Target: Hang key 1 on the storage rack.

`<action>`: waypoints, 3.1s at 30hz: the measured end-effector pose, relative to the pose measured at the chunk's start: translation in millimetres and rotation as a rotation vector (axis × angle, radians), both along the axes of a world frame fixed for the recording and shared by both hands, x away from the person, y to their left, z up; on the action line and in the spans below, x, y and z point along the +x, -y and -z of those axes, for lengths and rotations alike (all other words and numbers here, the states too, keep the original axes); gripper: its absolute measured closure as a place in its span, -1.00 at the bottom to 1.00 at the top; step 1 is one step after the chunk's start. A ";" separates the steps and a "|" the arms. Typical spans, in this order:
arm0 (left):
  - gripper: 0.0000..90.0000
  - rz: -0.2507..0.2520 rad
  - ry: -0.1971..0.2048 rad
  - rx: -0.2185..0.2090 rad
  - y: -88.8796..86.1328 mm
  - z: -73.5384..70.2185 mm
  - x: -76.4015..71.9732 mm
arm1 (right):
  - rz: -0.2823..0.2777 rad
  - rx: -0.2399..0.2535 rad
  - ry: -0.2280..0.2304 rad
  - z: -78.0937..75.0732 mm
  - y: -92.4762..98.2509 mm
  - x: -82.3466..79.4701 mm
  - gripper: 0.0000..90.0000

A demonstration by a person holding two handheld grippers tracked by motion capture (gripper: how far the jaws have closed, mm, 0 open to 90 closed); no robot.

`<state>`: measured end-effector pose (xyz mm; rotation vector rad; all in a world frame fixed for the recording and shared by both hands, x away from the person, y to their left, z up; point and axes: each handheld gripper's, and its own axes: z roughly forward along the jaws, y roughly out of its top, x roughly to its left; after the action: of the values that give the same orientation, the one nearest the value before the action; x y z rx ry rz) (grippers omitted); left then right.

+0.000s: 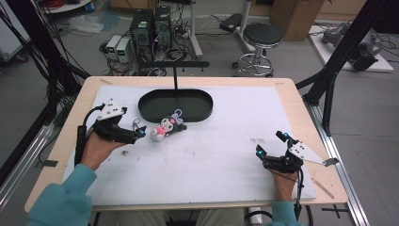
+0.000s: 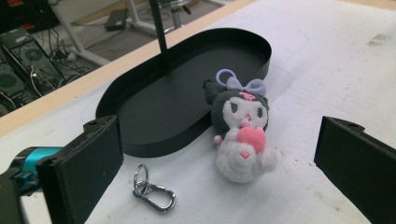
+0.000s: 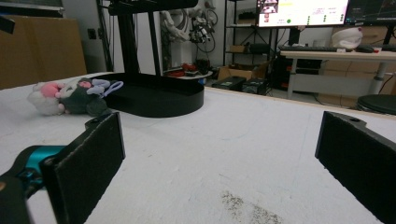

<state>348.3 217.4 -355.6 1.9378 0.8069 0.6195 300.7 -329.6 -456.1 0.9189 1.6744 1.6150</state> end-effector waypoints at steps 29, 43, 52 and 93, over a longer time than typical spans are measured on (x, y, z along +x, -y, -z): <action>-0.96 0.037 -0.226 0.226 59.0 36.4 48.1 | 0.000 0.000 0.000 0.0 0.0 -0.1 -0.99; -0.92 0.032 -0.293 0.272 65.7 49.0 53.8 | 0.000 0.001 0.002 0.0 0.0 -0.1 -0.98; -0.71 0.028 -0.320 0.297 67.9 54.4 56.7 | 0.000 0.001 0.001 0.0 0.0 -0.1 -0.98; 0.14 -0.007 -0.397 0.331 76.3 56.1 54.6 | -0.004 0.002 -0.001 0.0 0.2 0.0 -0.98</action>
<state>402.9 141.1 -411.7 2.4077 1.0025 0.3920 300.7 -329.8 -456.0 0.9180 1.6769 1.6191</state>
